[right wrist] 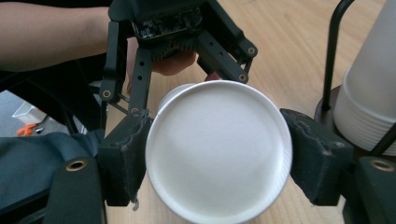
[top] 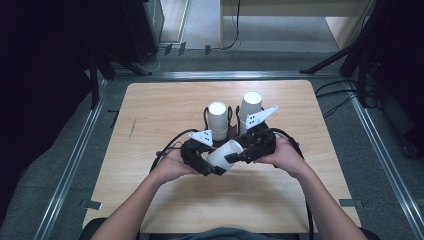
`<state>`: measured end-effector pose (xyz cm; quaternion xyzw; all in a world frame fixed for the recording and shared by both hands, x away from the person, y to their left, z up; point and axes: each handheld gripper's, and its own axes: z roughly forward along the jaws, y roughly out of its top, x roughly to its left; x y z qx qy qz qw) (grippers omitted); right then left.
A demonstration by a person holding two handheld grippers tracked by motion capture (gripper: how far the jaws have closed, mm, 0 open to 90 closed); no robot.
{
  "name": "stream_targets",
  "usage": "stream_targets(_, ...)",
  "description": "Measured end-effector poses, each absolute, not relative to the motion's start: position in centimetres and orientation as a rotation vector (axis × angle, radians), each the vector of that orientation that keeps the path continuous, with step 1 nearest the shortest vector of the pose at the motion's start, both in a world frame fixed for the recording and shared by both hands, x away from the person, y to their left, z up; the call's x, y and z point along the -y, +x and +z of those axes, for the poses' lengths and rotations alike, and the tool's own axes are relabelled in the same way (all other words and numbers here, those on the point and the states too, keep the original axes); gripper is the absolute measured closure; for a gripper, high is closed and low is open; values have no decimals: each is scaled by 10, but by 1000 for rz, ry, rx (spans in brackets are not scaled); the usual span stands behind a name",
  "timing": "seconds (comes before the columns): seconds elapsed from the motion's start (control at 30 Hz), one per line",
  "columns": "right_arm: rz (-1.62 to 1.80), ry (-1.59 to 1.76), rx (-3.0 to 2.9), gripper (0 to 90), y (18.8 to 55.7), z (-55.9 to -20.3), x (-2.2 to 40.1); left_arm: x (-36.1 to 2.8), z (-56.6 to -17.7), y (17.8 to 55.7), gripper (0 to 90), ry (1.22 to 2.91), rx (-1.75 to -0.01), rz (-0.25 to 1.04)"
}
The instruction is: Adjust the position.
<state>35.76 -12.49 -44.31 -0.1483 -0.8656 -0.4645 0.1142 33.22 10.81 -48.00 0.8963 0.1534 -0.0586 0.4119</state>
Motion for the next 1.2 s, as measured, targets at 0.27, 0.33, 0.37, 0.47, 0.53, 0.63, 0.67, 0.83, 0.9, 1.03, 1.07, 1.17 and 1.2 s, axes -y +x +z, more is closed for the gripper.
stream_targets(0.27, -1360, -420, 2609, 266, 355, -444, 131, -115, -477, 337, 300, 2291, -412, -145)
stream_targets(0.33, -1355, -422, 2620, 241, 355, -450, 132, -117, -476, 339, 298, 2300, -440, -161)
stream_targets(0.37, -1351, -430, 2620, 241, 355, -451, 133, -118, -475, 340, 298, 2312, -444, -164)
stream_targets(0.47, -1347, -431, 2630, 241, 354, -453, 134, -119, -474, 341, 296, 2331, -443, -168)
stream_targets(0.53, -1347, -419, 2639, 241, 352, -454, 134, -120, -471, 342, 295, 2346, -434, -160)
stream_targets(0.63, -1340, -420, 2656, 242, 351, -456, 134, -121, -468, 345, 295, 2363, -420, -158)
stream_targets(0.67, -1340, -420, 2656, 242, 351, -456, 134, -121, -468, 345, 295, 2363, -420, -158)
stream_targets(0.83, -1357, -454, 2669, 247, 348, -458, 139, -120, -462, 351, 295, 2396, -397, -162)
stream_targets(0.9, -1363, -462, 2676, 252, 347, -457, 140, -120, -457, 355, 295, 2404, -388, -167)
stream_targets(1.03, -1357, -460, 2695, 254, 348, -458, 141, -118, -451, 359, 295, 2438, -375, -150)
stream_targets(1.07, -1357, -460, 2695, 254, 348, -458, 141, -118, -451, 359, 295, 2438, -375, -150)
stream_targets(1.17, -1357, -461, 2699, 256, 348, -459, 141, -116, -448, 361, 295, 2457, -358, -157)
stream_targets(1.2, -1361, -459, 2704, 257, 348, -459, 141, -115, -447, 363, 294, 2459, -354, -180)
